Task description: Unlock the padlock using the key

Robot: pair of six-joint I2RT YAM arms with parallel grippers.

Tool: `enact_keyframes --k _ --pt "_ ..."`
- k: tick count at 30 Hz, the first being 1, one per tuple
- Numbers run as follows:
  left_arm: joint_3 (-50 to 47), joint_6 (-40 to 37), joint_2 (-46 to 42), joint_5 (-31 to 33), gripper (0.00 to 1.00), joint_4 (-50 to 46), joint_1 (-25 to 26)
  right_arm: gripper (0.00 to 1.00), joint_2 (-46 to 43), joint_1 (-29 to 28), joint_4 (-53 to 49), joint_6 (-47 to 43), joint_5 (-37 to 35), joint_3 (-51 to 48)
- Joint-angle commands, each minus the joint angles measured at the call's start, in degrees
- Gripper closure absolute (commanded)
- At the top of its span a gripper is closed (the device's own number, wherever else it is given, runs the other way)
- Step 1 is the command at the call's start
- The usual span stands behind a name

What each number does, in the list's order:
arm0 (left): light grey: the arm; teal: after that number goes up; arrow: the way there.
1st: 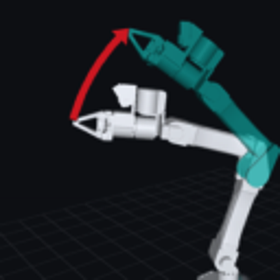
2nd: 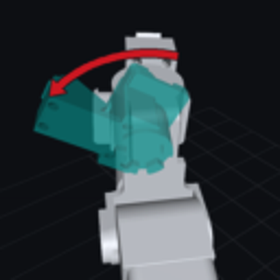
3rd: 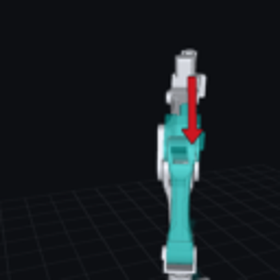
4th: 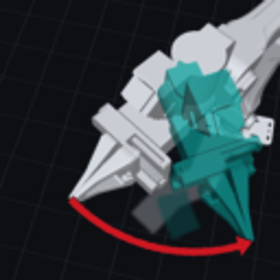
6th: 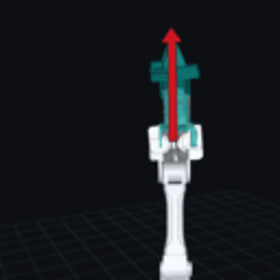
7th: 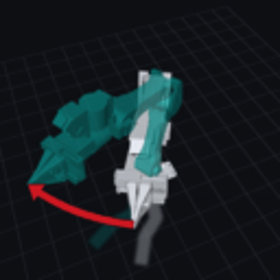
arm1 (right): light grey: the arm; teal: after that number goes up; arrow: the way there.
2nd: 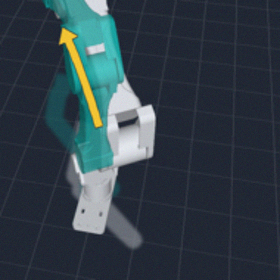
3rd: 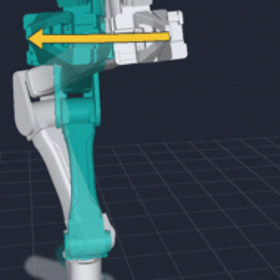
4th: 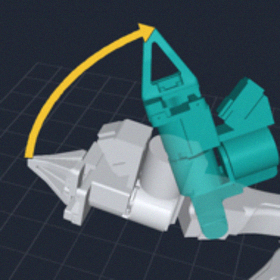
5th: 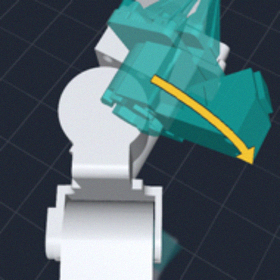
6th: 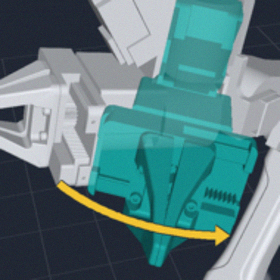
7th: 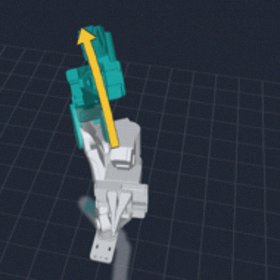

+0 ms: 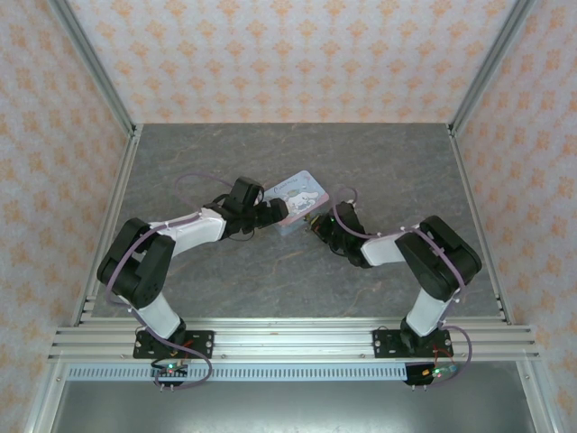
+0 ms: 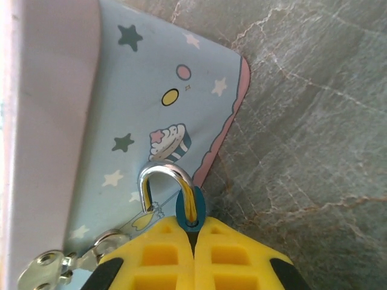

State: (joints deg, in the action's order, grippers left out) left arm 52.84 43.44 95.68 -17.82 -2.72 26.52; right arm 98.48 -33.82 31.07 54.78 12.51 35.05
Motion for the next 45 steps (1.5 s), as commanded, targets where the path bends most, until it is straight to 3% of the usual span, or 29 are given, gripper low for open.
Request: enact_keyframes --k 1,10,18,26,30,36,39,45 --pt "-0.9 -1.8 2.6 2.6 0.10 -8.0 0.0 1.00 -1.7 0.1 -4.4 -2.2 0.4 0.2" --pt "0.2 -3.0 -1.2 3.4 0.04 -9.7 0.0 1.00 -7.8 0.4 -3.0 0.6 0.6 -6.1" --pt "1.5 -3.8 -6.7 4.5 0.00 -13.7 0.1 1.00 -16.5 0.4 -11.4 1.4 0.1 -11.7" --pt "1.1 -4.2 -15.0 6.6 0.00 -18.6 0.0 0.68 -29.8 0.6 -22.0 1.8 -1.7 -18.5" --pt "1.6 -4.8 -19.4 8.0 0.00 -21.8 0.0 0.35 -41.2 1.2 -32.3 1.8 -2.3 -20.3" --pt "2.6 -6.3 -25.1 14.5 0.00 -26.8 -0.3 0.03 -57.8 1.9 -47.7 -1.1 -5.4 -17.3" --pt "3.1 -8.0 -27.7 21.5 0.00 -29.1 -0.7 0.01 -59.3 2.2 -53.4 -6.2 -9.4 -11.3" --pt "-0.7 -12.5 -34.9 41.1 0.00 -25.5 -0.7 0.01 -49.7 2.6 -60.3 -21.2 -23.9 4.3"
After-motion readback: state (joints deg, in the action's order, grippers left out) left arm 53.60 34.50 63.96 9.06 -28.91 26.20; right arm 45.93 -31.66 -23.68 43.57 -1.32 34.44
